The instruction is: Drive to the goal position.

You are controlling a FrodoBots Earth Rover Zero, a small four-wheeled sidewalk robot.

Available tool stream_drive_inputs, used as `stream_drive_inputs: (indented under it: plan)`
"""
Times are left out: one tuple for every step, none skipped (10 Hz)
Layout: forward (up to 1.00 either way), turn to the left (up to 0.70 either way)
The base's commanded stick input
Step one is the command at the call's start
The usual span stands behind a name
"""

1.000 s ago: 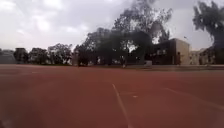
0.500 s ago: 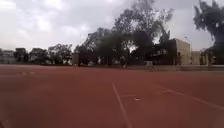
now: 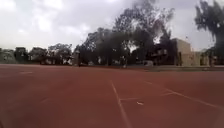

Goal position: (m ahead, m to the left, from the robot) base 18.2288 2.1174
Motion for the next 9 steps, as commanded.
stream_drive_inputs:
  plan:
    - [0.45,0.00]
    - [0.45,0.00]
    - [0.45,0.00]
    - [0.45,0.00]
    - [0.45,0.00]
    - [0.45,0.00]
    - [0.45,0.00]
    - [0.45,0.00]
    - [0.45,0.00]
